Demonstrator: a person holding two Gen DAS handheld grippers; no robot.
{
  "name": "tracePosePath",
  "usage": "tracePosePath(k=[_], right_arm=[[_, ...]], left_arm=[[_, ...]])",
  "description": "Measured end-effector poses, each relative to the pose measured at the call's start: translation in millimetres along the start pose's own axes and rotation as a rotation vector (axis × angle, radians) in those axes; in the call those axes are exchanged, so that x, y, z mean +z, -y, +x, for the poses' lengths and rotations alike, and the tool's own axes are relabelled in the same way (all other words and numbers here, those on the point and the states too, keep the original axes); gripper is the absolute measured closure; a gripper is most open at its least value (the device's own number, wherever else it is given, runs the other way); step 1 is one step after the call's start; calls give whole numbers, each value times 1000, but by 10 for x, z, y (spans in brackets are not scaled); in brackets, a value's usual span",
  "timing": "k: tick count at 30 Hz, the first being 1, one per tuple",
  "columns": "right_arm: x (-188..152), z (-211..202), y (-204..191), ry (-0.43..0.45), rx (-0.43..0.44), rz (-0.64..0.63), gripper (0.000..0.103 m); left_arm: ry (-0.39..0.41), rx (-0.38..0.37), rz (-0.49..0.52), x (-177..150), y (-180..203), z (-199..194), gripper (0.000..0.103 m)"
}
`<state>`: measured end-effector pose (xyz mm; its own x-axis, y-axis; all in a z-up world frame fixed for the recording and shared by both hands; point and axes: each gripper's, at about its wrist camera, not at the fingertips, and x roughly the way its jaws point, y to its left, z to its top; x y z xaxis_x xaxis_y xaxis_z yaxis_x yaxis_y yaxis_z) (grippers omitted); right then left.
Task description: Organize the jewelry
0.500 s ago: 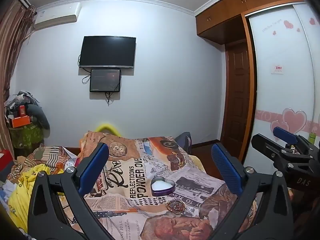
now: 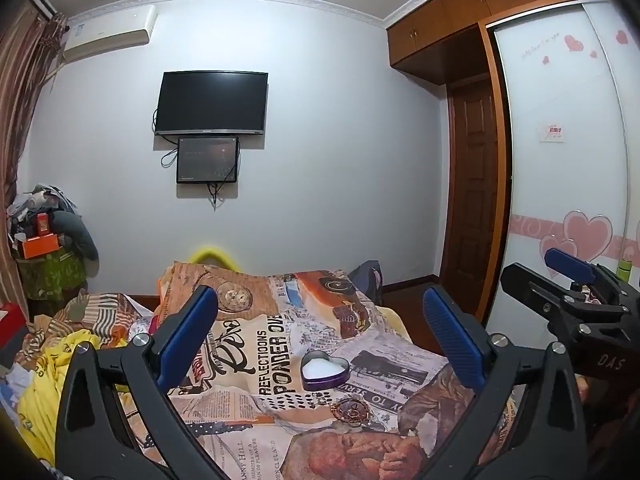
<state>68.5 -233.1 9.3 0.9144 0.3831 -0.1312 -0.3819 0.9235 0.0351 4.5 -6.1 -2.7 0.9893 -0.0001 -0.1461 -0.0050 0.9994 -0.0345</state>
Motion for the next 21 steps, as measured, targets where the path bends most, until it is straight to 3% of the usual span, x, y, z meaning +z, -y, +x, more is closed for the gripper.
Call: tracePosePath(k=[21], right_arm=[[-46, 20, -78, -5, 2, -1, 1]], left_arm=[[-13, 5, 6, -17, -4, 60, 0]])
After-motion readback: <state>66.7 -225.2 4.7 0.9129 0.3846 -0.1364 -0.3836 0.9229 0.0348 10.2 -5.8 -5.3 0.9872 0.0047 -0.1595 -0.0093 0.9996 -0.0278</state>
